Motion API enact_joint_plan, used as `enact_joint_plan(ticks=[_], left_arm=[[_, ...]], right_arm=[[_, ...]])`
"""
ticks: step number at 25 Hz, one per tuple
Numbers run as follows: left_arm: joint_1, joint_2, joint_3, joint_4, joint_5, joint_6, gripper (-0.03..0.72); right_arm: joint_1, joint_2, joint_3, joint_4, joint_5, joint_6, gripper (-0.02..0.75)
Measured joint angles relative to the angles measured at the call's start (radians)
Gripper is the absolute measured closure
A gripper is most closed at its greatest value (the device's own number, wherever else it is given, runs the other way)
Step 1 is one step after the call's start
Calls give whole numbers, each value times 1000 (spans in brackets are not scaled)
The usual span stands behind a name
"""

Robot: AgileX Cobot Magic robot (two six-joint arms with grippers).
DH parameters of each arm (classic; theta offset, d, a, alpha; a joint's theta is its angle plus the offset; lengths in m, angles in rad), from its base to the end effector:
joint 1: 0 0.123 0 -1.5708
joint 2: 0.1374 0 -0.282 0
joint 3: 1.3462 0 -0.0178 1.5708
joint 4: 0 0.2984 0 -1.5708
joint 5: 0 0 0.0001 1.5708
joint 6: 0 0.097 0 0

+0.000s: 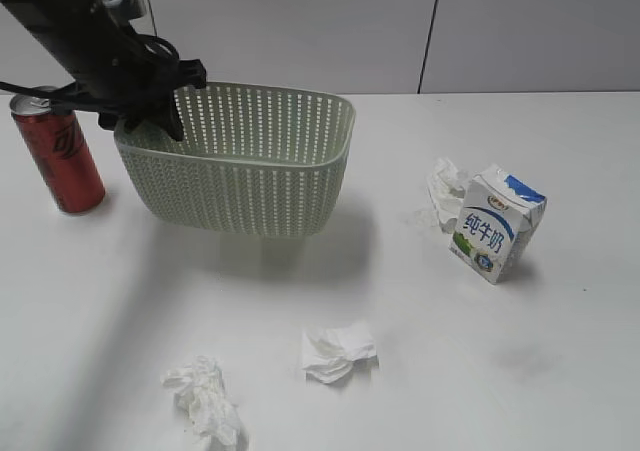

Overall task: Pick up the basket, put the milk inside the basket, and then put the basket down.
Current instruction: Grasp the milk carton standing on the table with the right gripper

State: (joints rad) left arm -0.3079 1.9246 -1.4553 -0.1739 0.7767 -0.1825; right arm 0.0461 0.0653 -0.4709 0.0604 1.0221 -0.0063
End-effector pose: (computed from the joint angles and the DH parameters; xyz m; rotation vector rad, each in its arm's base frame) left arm 0.4307 -0.1493 0.1889 0.0368 2.7585 -0.3378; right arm 0.0616 0.0078 0.2877 -0.0530 2.0993 0.0970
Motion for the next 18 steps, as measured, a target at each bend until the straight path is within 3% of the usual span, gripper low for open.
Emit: enact_joint_plan(ticks=[18], left_arm=[[0,0,0,1,4,0,462]], right_arm=[[0,-69,22,14,-37,-20,144]])
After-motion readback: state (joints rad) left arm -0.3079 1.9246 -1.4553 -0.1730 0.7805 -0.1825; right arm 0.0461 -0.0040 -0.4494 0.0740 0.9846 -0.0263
